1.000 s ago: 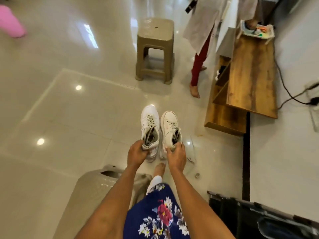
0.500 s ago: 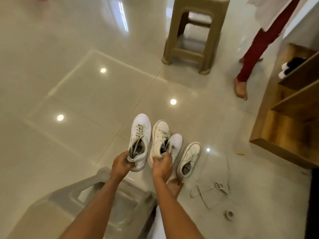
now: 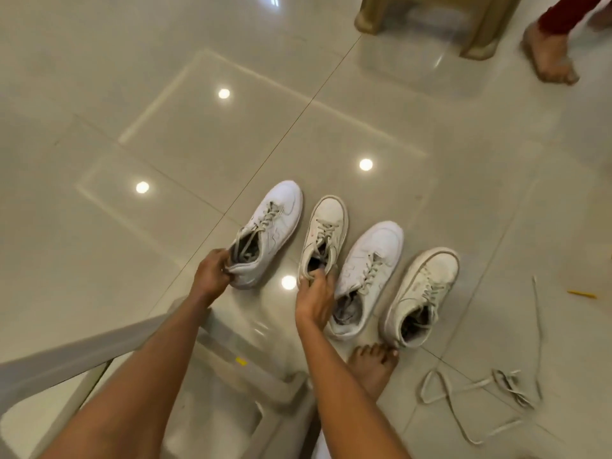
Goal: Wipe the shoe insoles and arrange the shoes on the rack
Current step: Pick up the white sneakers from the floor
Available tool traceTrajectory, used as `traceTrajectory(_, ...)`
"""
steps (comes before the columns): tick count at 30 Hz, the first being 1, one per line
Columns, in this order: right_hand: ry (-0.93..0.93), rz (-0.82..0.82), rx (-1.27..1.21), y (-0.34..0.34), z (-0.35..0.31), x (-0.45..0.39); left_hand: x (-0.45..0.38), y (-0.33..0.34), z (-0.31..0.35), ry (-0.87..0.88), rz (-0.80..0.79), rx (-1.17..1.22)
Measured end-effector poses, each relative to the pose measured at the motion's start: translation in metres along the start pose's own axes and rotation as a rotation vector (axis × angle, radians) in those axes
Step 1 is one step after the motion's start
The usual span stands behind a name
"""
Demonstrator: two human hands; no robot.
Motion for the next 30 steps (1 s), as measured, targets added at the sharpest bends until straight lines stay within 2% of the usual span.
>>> traceTrajectory(6, -0.069, -0.128, 0.008, 0.025, -0.016, -0.003, -0.003, 0.005, -0.009, -0.026, 0.051, -0.068)
traceTrajectory(11, -0.063, -0.203, 0.005, 0.034, -0.036, 0.008, 0.006, 0.016, -0.011, -0.037, -0.045, -0.12)
traceTrajectory(16, -0.232, -0.264, 0.096, 0.007, -0.047, 0.018, 0.022, 0.006, -0.001, -0.063, -0.052, -0.186)
traceTrajectory(19, -0.307, -0.307, 0.14, -0.037, -0.051, 0.026, 0.041, -0.009, 0.047, 0.025, -0.055, -0.103)
traceTrajectory(23, -0.323, -0.324, 0.223, -0.12, -0.05, 0.032, 0.083, -0.02, 0.138, 0.193, -0.18, -0.023)
traceTrajectory(27, -0.271, -0.294, 0.264, -0.215, -0.037, 0.038, 0.136, -0.037, 0.24, 0.331, -0.233, 0.034)
traceTrajectory(30, -0.208, -0.253, 0.281, -0.286, -0.014, 0.041, 0.188, -0.04, 0.309, 0.429, -0.341, 0.031)
Point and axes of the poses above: each hand's wrist, its own x-axis away from the middle knuckle, its own y-axis out of the palm, z = x × y, the point moved 8 cm from there along -x, towards the middle knuckle, and after that the axes turned 14 degrees about z, right-handed, at the moved point
